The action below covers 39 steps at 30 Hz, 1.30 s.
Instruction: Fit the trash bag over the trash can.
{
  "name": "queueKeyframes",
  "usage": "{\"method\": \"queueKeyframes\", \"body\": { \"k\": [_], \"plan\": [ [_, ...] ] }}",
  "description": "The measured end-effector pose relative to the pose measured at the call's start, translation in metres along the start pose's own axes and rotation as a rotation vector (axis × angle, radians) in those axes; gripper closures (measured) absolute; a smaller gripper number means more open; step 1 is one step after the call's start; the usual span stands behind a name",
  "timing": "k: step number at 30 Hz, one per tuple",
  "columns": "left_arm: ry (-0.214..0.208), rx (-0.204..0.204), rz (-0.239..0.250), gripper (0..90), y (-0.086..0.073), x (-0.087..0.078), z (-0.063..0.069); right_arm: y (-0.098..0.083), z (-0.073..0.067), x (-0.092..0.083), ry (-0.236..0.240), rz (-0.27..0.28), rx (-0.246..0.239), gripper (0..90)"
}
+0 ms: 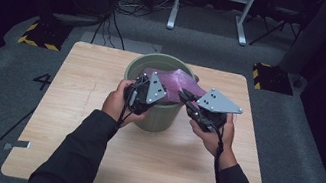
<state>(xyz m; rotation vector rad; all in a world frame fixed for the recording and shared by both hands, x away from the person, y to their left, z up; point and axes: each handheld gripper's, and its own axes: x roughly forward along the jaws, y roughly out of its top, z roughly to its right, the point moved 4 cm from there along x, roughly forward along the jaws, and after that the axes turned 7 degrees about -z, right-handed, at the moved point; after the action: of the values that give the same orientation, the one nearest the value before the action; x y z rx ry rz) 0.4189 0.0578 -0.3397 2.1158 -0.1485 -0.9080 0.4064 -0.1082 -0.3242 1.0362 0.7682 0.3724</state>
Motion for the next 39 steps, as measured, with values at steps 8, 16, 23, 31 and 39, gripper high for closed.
{"method": "queueKeyframes", "body": {
  "k": [8,16,23,31,39],
  "plan": [
    [0.003,-0.014,-0.030,90.0,-0.006,0.004,-0.006,-0.002,0.001,-0.004,0.026,0.006,0.027,59.1],
    [0.004,-0.069,-0.041,90.0,-0.017,0.006,-0.019,-0.022,-0.002,-0.014,0.045,-0.092,-0.017,30.1],
    [0.003,-0.109,-0.048,90.0,-0.029,0.008,-0.029,-0.054,0.000,-0.015,0.057,-0.188,-0.011,29.5],
    [0.007,-0.129,-0.057,89.9,-0.035,0.007,-0.037,-0.079,0.009,-0.016,0.050,-0.253,-0.002,81.1],
    [0.005,-0.161,-0.026,69.7,-0.038,0.006,-0.038,-0.072,0.014,-0.021,0.007,-0.182,0.021,90.0]
  ]
}}
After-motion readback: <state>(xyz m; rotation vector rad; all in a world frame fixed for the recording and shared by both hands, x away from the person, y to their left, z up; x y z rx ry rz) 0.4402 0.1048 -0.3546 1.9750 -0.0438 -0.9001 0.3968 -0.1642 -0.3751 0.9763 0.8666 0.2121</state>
